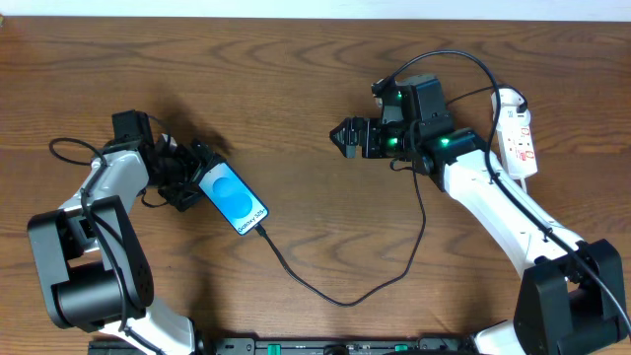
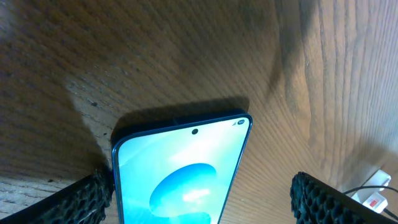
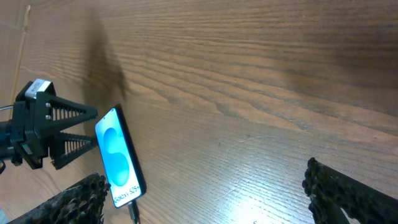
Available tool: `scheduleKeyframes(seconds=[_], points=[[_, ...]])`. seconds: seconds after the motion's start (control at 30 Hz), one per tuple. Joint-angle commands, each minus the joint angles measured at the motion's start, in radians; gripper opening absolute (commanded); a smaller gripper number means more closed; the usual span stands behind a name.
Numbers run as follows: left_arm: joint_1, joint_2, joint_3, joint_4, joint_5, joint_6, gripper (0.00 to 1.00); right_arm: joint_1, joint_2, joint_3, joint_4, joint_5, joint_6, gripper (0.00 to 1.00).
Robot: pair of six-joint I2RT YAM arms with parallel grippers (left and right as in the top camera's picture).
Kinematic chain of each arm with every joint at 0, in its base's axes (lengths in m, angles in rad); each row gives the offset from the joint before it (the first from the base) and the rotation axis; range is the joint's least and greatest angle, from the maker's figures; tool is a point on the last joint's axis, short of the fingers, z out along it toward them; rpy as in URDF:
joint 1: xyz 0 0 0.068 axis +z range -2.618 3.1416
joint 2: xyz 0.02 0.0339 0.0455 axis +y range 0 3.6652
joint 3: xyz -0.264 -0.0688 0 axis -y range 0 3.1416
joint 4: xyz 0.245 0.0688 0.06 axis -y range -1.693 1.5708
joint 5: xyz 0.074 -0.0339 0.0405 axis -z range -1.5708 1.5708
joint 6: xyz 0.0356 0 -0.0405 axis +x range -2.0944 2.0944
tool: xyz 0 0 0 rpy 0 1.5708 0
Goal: Plug charger to phone and switch on socket
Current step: 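Set the phone flat screen-up on the table with the left gripper, then move the right gripper over to the white power strip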
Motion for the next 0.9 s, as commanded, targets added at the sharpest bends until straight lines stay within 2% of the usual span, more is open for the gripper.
scheduleKeyframes(seconds=[0.0, 0.17, 0.37, 0.7, 0.87], points=[[0.006, 0.044, -0.044, -0.018, -0.169, 0.017, 0.94, 0.004, -0.022, 0.018, -0.003, 0.001, -0.021, 0.99], [0.006, -0.064, -0.020, -0.018, -0.170, 0.074, 0.94, 0.004, -0.022, 0.018, -0.008, 0.002, -0.032, 0.99], [0.006, -0.292, -0.016, -0.018, -0.169, 0.179, 0.94, 0.004, -0.022, 0.018, -0.008, 0.002, -0.037, 0.99], [-0.088, -0.603, -0.016, -0.049, -0.131, 0.457, 0.94, 0.004, -0.022, 0.018, -0.014, 0.002, -0.036, 0.99], [-0.141, -0.676, -0.016, -0.048, -0.132, 0.483, 0.95, 0.004, -0.022, 0.018, -0.037, 0.002, -0.036, 0.99]])
